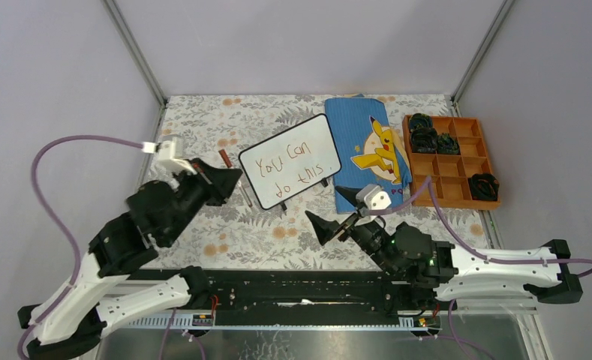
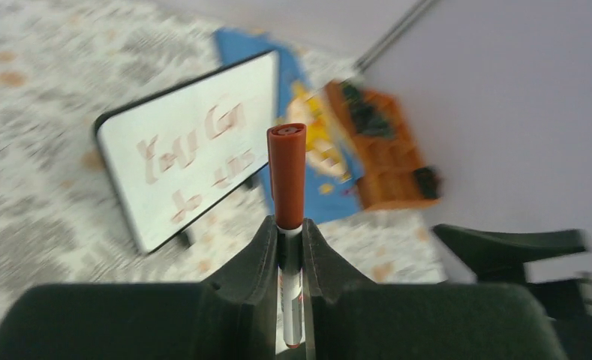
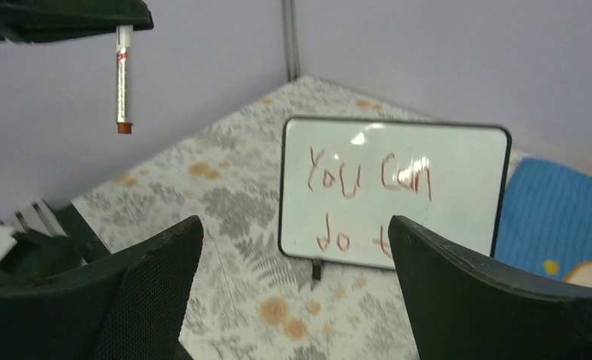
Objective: Write a sentence on the whiteboard
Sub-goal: Place the whiteboard marker at the center of the board.
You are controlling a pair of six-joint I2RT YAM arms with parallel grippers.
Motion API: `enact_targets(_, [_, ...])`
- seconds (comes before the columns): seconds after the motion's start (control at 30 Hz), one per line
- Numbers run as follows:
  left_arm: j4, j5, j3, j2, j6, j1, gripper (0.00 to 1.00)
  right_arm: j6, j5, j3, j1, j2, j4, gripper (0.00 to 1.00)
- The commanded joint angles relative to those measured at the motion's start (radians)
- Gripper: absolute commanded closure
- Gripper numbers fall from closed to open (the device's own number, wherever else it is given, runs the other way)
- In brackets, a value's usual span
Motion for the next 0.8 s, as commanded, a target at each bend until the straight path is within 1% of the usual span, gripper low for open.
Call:
enact_targets(0.0, [-0.329,-0.124,0.038,0.167,-0.016,-0.002,1.0,0.123,0.115,-0.039,-0.001,-0.012,-0.141,0.0])
enact_targets(0.07, [-0.355,-0.145,0.024,0.232,-0.015,0.006,1.0,0.175,0.132,-0.055,-0.002,-0.004,-0.166,0.0])
enact_targets(0.13, [-0.318,-0.103,-0.016,0.271,-0.002,0.043,1.0,0.21,0.127,-0.071,-0.002,0.003,-0.175,0.0])
enact_targets(0.17, [-0.302,-0.068,-0.041,0.28,-0.001,0.085,1.0,0.228,0.128,-0.078,-0.003,0.007,-0.18,0.0])
enact_targets(0.23, [-0.267,0.033,-0.095,0.287,0.01,0.207,1.0,0.263,0.132,-0.089,-0.003,0.008,-0.193,0.0])
enact_targets(0.33, [-0.198,0.244,-0.212,0.295,0.021,0.413,1.0,0.296,0.133,-0.113,-0.003,-0.001,-0.206,0.0])
enact_targets(0.4, [-0.16,0.323,-0.266,0.313,0.013,0.5,1.0,0.303,0.131,-0.13,-0.005,-0.013,-0.209,0.0])
enact_targets(0.6, [-0.063,0.348,-0.364,0.405,-0.004,0.633,1.0,0.318,0.136,-0.149,-0.004,-0.056,-0.225,0.0])
enact_targets(0.7, [0.002,0.317,-0.372,0.515,0.017,0.699,1.0,0.32,0.143,-0.153,-0.005,-0.076,-0.227,0.0])
enact_targets(0.77, [0.03,0.325,-0.357,0.587,0.022,0.727,1.0,0.324,0.15,-0.144,-0.005,-0.082,-0.25,0.0])
